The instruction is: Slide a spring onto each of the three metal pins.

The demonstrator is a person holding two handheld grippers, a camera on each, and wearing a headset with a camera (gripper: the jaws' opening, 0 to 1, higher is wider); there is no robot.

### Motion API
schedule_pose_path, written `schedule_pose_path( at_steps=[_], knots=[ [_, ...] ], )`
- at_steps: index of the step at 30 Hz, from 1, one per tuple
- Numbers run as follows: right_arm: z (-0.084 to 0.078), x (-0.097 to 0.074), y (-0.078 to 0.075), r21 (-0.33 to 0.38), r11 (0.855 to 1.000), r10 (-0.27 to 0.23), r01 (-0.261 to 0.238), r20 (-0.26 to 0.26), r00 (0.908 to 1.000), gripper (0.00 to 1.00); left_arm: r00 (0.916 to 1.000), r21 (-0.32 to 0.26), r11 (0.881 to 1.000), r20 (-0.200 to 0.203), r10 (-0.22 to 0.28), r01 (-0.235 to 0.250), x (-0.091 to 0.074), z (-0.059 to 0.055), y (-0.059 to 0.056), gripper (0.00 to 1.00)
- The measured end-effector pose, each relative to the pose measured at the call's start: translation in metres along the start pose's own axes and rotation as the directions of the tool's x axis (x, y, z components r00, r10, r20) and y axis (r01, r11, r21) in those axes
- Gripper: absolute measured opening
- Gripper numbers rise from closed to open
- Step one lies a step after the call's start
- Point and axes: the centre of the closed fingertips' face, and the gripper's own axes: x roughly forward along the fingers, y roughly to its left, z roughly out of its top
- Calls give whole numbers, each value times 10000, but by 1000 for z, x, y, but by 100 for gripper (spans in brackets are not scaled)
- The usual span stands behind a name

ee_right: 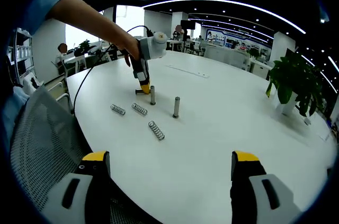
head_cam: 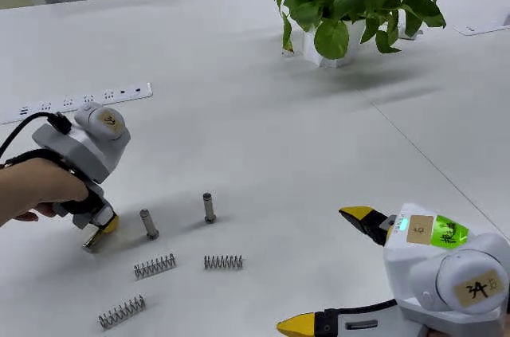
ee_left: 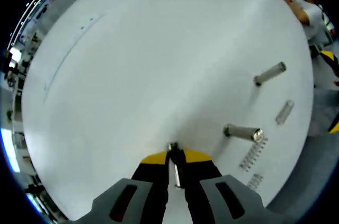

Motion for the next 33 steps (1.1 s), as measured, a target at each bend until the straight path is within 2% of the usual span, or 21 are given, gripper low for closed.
schedule_pose_path(
  at_steps=[5,8,11,13,19,23,27,31,33],
  knots=[
    [0,0,0,-50,10000,-9,9,-19,10000,96,9999,-316,9995,122,3,1,-1,-2,0,9],
    [0,0,0,-82,10000,-7,6,-32,10000,96,9994,-462,9989,346,-31,47,-2,-3,0,8],
    [-1,0,0,-73,10000,-2,2,-32,10000,96,9983,-539,9981,510,-270,297,-3,-5,0,8],
    [-1,1,0,-111,9999,-6,6,-57,10000,96,9966,-835,9955,733,-380,441,-4,-5,0,8],
    [-1,1,0,-148,9999,-31,30,-98,9999,96,9888,-1167,9887,1263,-789,938,-7,-8,-2,8],
    [-2,1,1,-192,9998,-12,9,-149,9999,96,9844,-1260,9874,1590,-751,957,-12,-8,2,8],
    [-3,1,1,-239,9997,-2,-2,-157,9999,96,9750,-1406,9853,2121,-659,972,-19,-6,7,8],
    [-2,1,1,-245,9997,-22,19,-133,9999,96,9630,-1249,9886,2650,-486,843,-26,-5,9,8],
    [-2,1,2,-261,9997,-12,9,-125,9999,96,9542,-1228,9890,2961,-431,828,-29,-5,8,8]
  ],
)
